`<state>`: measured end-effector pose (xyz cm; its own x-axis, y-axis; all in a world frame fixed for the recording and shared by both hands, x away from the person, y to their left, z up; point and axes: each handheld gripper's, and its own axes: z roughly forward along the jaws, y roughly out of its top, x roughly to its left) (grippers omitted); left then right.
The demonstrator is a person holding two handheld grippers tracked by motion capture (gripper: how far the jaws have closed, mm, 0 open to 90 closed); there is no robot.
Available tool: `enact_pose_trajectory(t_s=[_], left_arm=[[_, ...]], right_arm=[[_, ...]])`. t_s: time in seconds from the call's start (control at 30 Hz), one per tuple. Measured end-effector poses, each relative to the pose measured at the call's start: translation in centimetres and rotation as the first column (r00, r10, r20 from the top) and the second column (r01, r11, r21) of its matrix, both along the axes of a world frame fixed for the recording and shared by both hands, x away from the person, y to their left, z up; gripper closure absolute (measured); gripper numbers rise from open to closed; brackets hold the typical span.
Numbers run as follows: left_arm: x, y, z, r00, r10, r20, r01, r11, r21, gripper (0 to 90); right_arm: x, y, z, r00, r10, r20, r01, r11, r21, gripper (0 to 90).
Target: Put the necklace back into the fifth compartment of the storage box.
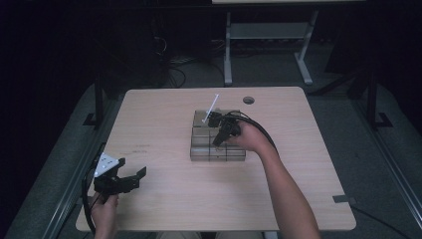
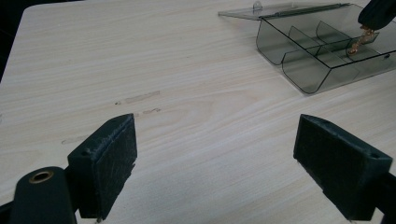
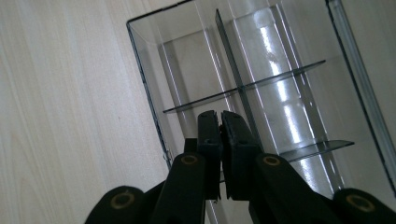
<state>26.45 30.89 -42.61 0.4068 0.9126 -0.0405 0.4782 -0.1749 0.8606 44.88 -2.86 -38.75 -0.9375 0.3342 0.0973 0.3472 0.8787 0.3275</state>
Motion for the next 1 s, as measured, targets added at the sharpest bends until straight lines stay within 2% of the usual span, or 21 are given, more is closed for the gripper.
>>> enact_pose_trajectory(t_s=[0.67, 1.0], left_arm=[[0.0, -0.1, 0.0, 1.0, -0.001, 0.002, 0.001, 1.0, -0.004, 13.0], [0.0, 0.0, 0.0, 1.0, -0.002, 0.002, 0.002, 1.0, -0.006, 13.0]], right_arm=[[0.3, 0.3, -2.5, 0.9995, -0.021, -0.024, 0.02, 0.999, -0.036, 86.0], [0.6, 0.6, -3.1, 0.9992, -0.025, -0.03, 0.023, 0.999, -0.047, 86.0]])
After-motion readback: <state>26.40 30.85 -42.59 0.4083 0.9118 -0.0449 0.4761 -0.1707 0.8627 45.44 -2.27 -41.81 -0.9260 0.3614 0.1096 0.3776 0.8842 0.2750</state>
